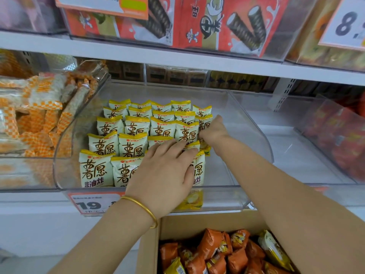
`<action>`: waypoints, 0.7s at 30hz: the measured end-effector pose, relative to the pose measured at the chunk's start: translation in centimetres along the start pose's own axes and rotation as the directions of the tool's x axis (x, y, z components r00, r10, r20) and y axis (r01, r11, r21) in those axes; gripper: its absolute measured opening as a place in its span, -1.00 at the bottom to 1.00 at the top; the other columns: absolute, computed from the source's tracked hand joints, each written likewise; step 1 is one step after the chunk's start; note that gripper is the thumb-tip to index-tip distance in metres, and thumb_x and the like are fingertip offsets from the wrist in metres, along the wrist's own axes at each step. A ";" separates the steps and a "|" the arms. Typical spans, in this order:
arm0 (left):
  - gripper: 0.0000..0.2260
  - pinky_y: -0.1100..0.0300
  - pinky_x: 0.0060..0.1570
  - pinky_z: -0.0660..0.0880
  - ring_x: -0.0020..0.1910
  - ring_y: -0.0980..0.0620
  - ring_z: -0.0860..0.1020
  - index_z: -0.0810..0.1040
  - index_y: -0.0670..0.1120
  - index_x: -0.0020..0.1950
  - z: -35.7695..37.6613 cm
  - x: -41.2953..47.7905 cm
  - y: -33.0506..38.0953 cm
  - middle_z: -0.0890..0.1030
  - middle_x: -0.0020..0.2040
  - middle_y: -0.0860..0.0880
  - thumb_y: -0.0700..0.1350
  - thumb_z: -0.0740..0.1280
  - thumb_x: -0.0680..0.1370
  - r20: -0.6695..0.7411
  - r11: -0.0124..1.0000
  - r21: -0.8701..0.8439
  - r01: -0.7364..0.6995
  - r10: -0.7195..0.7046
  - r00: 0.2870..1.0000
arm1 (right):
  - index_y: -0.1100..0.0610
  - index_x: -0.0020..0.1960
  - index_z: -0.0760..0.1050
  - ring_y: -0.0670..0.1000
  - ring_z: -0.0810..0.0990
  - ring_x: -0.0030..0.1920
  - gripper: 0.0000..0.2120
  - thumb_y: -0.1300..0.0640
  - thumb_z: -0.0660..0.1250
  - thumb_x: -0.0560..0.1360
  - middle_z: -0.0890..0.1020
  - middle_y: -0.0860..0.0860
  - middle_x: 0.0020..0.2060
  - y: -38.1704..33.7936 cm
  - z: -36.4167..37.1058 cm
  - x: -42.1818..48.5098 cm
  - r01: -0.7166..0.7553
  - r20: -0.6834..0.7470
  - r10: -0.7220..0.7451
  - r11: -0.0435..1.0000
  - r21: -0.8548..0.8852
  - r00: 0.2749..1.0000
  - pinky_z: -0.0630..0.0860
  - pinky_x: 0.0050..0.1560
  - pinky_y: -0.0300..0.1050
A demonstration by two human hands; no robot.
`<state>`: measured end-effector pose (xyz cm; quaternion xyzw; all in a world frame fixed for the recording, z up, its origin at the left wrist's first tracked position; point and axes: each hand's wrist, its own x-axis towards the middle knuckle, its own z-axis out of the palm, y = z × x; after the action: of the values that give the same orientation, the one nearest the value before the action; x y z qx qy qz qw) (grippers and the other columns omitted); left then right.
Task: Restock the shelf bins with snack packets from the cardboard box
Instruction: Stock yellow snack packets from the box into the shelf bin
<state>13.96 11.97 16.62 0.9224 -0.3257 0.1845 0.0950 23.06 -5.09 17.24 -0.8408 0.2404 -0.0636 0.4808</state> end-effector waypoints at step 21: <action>-0.69 -0.17 0.06 0.46 0.16 -0.26 0.51 0.54 -0.22 0.22 -1.9 -0.8 0.7 0.52 0.28 -0.18 -0.15 0.15 0.57 -0.324 0.970 0.020 -0.243 0.236 0.916 | -0.08 0.28 0.45 -0.18 0.51 0.21 -0.59 0.32 0.24 0.55 0.49 -0.20 0.25 3.3 -9.8 -19.1 0.477 0.086 -0.482 0.876 0.067 0.872 0.49 0.18 -0.16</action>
<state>12.41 12.41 18.07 0.8317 -0.4178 0.3405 0.1335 1.89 -5.21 22.08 -0.8655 -0.0015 -0.1438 0.4798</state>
